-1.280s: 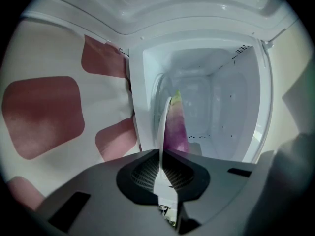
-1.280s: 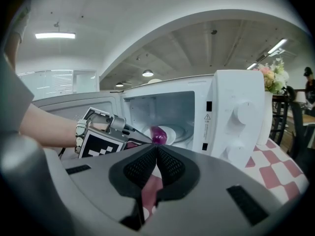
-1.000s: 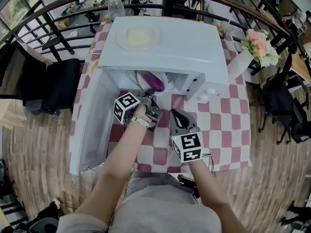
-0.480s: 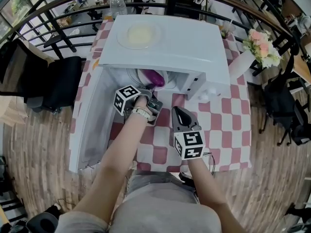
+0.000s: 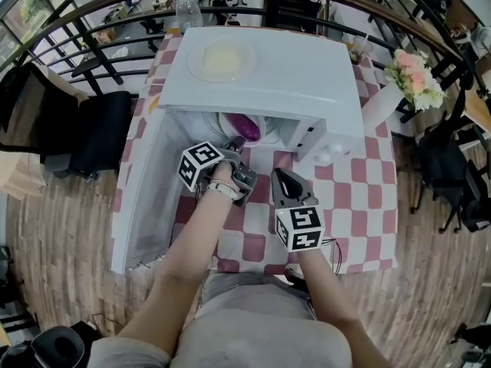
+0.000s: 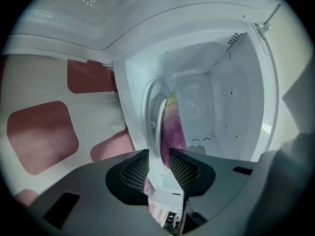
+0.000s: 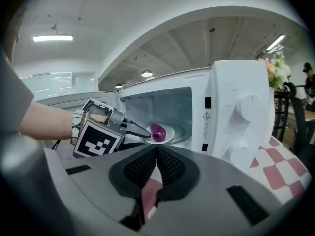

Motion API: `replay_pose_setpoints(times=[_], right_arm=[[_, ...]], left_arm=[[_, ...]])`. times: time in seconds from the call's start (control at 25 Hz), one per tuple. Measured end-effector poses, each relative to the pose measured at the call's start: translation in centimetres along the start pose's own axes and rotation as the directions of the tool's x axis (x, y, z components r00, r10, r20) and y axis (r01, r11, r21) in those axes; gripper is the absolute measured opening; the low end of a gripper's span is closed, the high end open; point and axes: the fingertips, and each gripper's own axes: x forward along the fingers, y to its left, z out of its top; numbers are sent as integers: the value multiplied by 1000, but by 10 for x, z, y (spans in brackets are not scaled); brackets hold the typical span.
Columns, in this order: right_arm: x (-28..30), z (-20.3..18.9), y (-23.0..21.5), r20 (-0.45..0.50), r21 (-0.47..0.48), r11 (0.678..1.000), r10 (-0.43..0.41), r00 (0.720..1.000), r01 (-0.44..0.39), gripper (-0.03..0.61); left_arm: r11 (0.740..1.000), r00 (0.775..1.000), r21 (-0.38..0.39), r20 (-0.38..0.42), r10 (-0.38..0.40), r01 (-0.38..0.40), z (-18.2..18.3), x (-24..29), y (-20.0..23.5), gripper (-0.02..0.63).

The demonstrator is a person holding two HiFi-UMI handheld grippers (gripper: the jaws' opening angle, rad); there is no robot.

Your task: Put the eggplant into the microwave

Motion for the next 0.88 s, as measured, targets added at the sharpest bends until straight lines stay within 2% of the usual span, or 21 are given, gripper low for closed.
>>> replay_pose_setpoints(times=[0.24, 0.64, 0.88], right_arm=[[4, 3, 1, -3, -7, 1000, 8, 1000, -8, 26], [7, 3, -4, -6, -5, 1000, -9, 1000, 9, 26], [0, 14, -11, 19, -7, 999, -34, 999, 35, 26]], left_arm=[[1000, 1000, 15, -16, 18, -18, -12, -7, 12, 124], [1000, 999, 18, -33, 17, -16, -7, 10, 16, 153], [993, 999, 114, -39, -9, 14, -12, 3, 6, 155]])
